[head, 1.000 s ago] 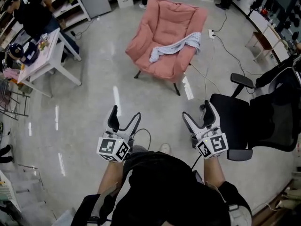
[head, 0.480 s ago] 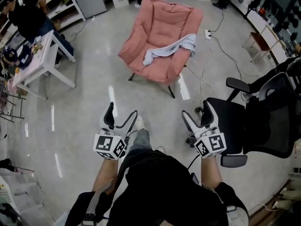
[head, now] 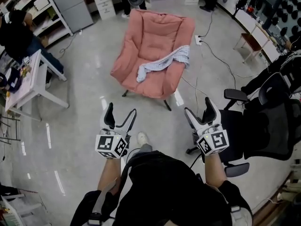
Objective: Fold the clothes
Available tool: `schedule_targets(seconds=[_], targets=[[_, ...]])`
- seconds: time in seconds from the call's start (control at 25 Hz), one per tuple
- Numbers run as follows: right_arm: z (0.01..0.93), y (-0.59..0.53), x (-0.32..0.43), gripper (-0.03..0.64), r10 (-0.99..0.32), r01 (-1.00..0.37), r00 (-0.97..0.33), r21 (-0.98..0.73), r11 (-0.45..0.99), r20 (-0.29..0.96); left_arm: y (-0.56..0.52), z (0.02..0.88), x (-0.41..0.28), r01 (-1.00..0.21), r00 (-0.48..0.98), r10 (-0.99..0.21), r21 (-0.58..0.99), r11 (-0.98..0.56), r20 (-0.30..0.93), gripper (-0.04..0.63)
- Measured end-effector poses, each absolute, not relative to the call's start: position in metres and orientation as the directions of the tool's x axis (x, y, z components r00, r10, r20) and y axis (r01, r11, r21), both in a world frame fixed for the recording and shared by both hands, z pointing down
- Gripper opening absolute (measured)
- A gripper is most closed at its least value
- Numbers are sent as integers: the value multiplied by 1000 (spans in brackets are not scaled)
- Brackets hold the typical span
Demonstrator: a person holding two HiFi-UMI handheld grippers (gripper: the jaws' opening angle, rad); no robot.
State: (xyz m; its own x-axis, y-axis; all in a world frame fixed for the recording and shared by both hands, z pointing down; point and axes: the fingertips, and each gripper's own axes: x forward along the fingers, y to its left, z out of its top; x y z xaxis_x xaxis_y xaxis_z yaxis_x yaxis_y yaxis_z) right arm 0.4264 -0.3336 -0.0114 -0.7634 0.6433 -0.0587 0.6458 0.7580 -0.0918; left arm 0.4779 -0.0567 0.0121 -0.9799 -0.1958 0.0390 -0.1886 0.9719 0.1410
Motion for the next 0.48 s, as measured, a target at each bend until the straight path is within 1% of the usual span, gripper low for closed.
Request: schedule_targets(seconds=[0.08, 0.4, 0.48], targets=[[-15, -315, 404, 410, 640, 644, -765, -92, 760, -67, -41, 10, 455, -193, -979, -200, 129, 973, 42, 428], [-12, -239, 324, 397, 660, 660, -750, -95, 745, -36, 20, 13, 383, -206, -974, -216, 130, 970, 72, 428], [-9, -221, 309, 385, 665, 664, -747, -88, 743, -24, 34, 15, 367, -213, -972, -224, 129, 968, 77, 428]])
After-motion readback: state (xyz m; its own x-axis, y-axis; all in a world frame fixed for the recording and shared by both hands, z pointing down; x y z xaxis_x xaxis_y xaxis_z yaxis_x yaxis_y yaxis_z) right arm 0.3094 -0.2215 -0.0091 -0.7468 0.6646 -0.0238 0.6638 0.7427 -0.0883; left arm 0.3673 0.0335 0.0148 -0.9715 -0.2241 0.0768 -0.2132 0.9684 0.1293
